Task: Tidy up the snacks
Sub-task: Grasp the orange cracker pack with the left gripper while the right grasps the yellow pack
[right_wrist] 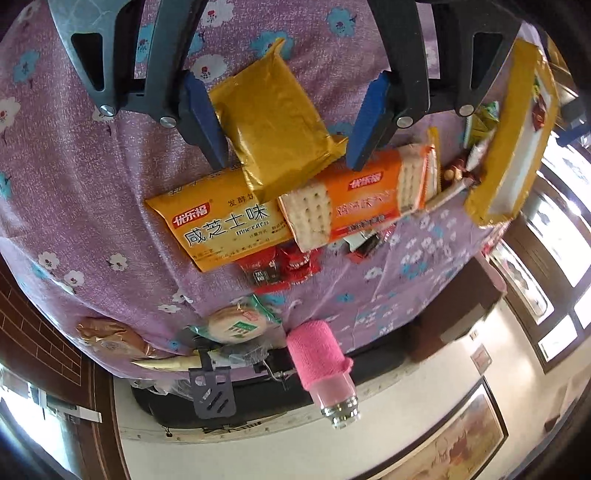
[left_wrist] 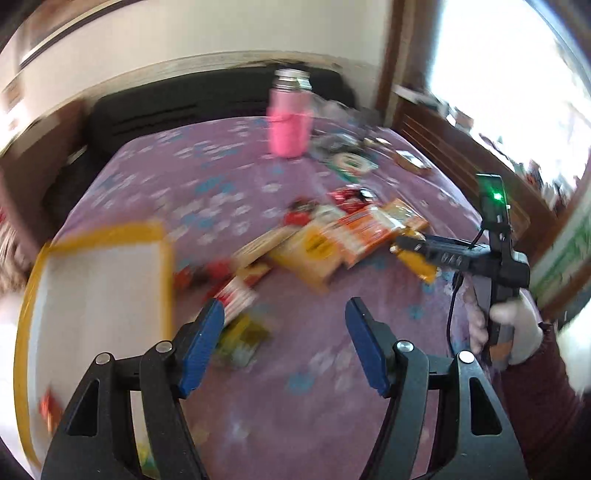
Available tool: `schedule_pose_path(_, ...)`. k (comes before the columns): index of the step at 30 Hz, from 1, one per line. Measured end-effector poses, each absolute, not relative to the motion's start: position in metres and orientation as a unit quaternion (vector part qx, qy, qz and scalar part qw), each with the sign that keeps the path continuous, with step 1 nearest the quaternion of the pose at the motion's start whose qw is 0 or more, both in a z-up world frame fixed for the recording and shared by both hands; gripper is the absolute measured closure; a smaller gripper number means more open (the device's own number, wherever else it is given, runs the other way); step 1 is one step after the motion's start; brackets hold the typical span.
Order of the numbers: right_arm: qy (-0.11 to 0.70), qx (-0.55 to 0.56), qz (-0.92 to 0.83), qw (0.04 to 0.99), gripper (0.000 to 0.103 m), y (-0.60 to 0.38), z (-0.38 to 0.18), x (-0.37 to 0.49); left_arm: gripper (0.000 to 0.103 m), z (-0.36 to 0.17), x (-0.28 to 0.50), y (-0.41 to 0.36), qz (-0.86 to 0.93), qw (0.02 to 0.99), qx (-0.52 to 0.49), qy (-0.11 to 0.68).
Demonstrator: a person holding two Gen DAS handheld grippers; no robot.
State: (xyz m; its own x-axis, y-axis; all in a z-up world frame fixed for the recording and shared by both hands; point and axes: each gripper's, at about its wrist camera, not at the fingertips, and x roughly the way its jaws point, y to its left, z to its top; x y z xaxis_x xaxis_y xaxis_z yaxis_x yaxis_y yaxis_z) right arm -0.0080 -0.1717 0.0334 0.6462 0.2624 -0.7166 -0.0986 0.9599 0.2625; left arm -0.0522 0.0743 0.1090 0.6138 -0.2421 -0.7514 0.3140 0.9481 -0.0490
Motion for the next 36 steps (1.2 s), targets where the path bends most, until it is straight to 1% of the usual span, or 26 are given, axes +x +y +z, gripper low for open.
schedule_pose_path(1,0.413,0.094,0.096,0.901,0.047,-0.171,0.029,-0.005,0.035,0.106,-0.035,0.055,-0.170,0.891,0.066,0.415)
schedule_pose_path(3,0.420,0.087,0.095,0.898,0.060,-0.171,0.027,-0.004,0.035,0.099,-0.013,0.032,-0.197,0.880,0.087,0.424)
schedule_pose_path(7,0.423,0.101,0.094,0.896,0.065,-0.178,0.030,-0.011,0.036,0.077,0.029,-0.015,-0.249,0.856,0.119,0.438)
schedule_pose_path(10,0.416,0.134,0.099,0.894,0.065,-0.194,0.035,-0.016,0.036,0.065,0.045,-0.036,-0.258,0.852,0.161,0.426)
schedule_pose_path(13,0.423,0.163,0.096,0.886,0.065,-0.209,0.033,-0.013,0.034,0.048,0.056,-0.061,-0.258,0.842,0.229,0.414)
schedule_pose_path(14,0.428,0.170,0.096,0.882,0.065,-0.212,0.030,-0.011,0.029,0.045,0.058,-0.066,-0.264,0.840,0.239,0.410)
schedule_pose_path(16,0.434,0.181,0.097,0.877,0.065,-0.215,0.026,-0.009,0.023,0.042,0.059,-0.075,-0.272,0.837,0.250,0.403)
schedule_pose_path(19,0.433,0.171,0.097,0.879,0.065,-0.212,0.026,-0.008,0.023,0.032,0.056,-0.087,-0.280,0.824,0.273,0.410)
schedule_pose_path(20,0.434,0.169,0.097,0.880,0.065,-0.210,0.025,-0.008,0.026,0.026,0.052,-0.092,-0.270,0.821,0.296,0.408)
schedule_pose_path(21,0.434,0.166,0.097,0.880,0.065,-0.209,0.025,-0.008,0.033,0.019,0.049,-0.095,-0.257,0.816,0.318,0.408)
schedule_pose_path(22,0.434,0.162,0.096,0.881,0.065,-0.208,0.025,-0.008,0.046,0.019,0.045,-0.094,-0.264,0.816,0.314,0.406)
schedule_pose_path(23,0.433,0.160,0.096,0.882,0.065,-0.207,0.025,-0.008,0.049,0.020,0.044,-0.092,-0.271,0.813,0.302,0.418)
schedule_pose_path(27,0.432,0.154,0.095,0.883,0.065,-0.204,0.026,-0.010,0.050,0.026,0.037,-0.079,-0.253,0.822,0.272,0.432)
schedule_pose_path(30,0.434,0.149,0.103,0.883,0.065,-0.200,0.026,-0.012,0.050,0.033,0.021,-0.056,-0.244,0.829,0.226,0.449)
schedule_pose_path(36,0.451,0.117,0.177,0.867,0.065,-0.165,0.023,-0.020,0.050,0.040,-0.043,0.014,-0.183,0.845,0.147,0.480)
